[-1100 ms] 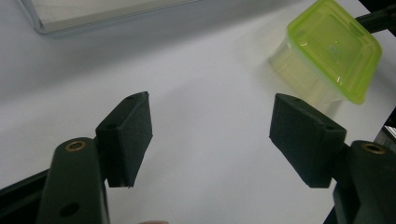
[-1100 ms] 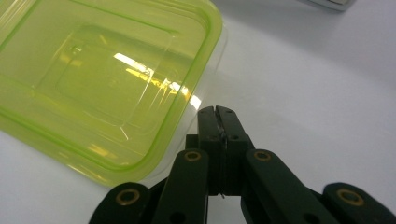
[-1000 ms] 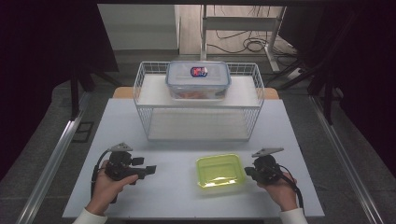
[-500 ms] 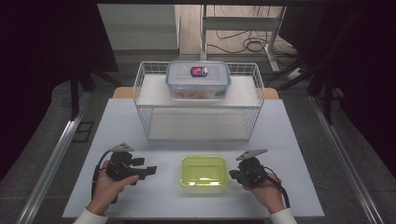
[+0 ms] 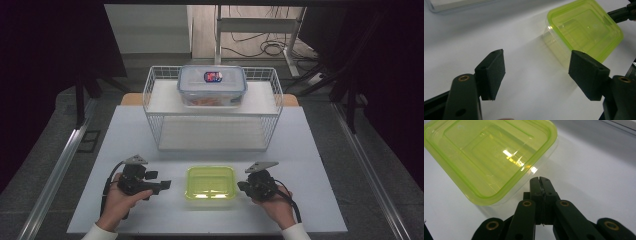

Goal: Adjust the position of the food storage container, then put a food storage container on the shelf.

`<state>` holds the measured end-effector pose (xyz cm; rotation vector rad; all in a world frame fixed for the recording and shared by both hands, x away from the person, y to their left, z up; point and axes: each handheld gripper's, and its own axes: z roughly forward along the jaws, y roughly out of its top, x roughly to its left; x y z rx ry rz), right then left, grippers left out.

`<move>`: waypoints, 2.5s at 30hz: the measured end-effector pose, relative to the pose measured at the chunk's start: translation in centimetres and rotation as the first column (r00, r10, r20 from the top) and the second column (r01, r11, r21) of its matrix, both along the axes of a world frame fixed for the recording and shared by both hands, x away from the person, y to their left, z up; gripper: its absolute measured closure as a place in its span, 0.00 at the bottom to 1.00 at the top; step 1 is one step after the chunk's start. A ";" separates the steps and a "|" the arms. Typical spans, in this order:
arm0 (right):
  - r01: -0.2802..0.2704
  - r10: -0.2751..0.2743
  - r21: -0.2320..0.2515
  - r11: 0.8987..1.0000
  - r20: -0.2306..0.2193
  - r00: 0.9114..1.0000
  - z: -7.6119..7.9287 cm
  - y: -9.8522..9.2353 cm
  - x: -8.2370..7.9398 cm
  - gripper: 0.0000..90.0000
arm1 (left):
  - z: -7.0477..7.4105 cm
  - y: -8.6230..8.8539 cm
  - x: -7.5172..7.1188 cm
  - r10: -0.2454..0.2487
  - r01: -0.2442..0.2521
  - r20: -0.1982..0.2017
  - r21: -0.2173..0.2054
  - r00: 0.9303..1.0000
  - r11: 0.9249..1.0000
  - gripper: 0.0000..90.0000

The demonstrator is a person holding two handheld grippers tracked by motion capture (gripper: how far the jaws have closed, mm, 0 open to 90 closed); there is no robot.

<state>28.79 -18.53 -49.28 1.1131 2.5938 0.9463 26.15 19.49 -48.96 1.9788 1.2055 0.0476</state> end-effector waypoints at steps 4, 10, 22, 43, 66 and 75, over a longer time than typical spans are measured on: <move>0.006 -0.006 0.005 1.000 0.013 1.000 0.3 -0.4 -0.1 0.99 | 0.0 -0.1 -0.1 -0.004 0.004 0.002 -0.002 1.000 1.000 0.32; 0.053 -0.053 0.049 0.997 0.012 0.999 0.8 -2.1 0.1 0.97 | 0.1 -0.1 -0.1 0.005 -0.005 0.003 -0.006 1.000 1.000 0.30; 0.158 -0.150 0.219 0.963 -0.053 0.987 1.1 -4.1 0.7 0.41 | 0.3 -0.7 -0.3 0.023 -0.023 0.007 -0.028 1.000 0.999 0.24; 0.114 -0.091 0.283 0.952 -0.091 0.992 0.8 -2.3 0.7 0.37 | -0.3 -4.1 0.6 -0.016 0.010 -0.055 -0.107 0.998 0.994 0.25; 0.134 -0.089 0.294 0.946 -0.160 0.983 -0.9 -1.0 1.5 0.42 | -2.7 -5.3 2.7 -0.031 -0.016 -0.216 -0.211 0.976 0.977 0.39; 0.149 -0.089 0.322 0.935 -0.196 0.977 -1.5 -0.7 1.8 0.52 | -2.8 -5.5 2.7 -0.044 -0.009 -0.223 -0.231 0.974 0.973 0.50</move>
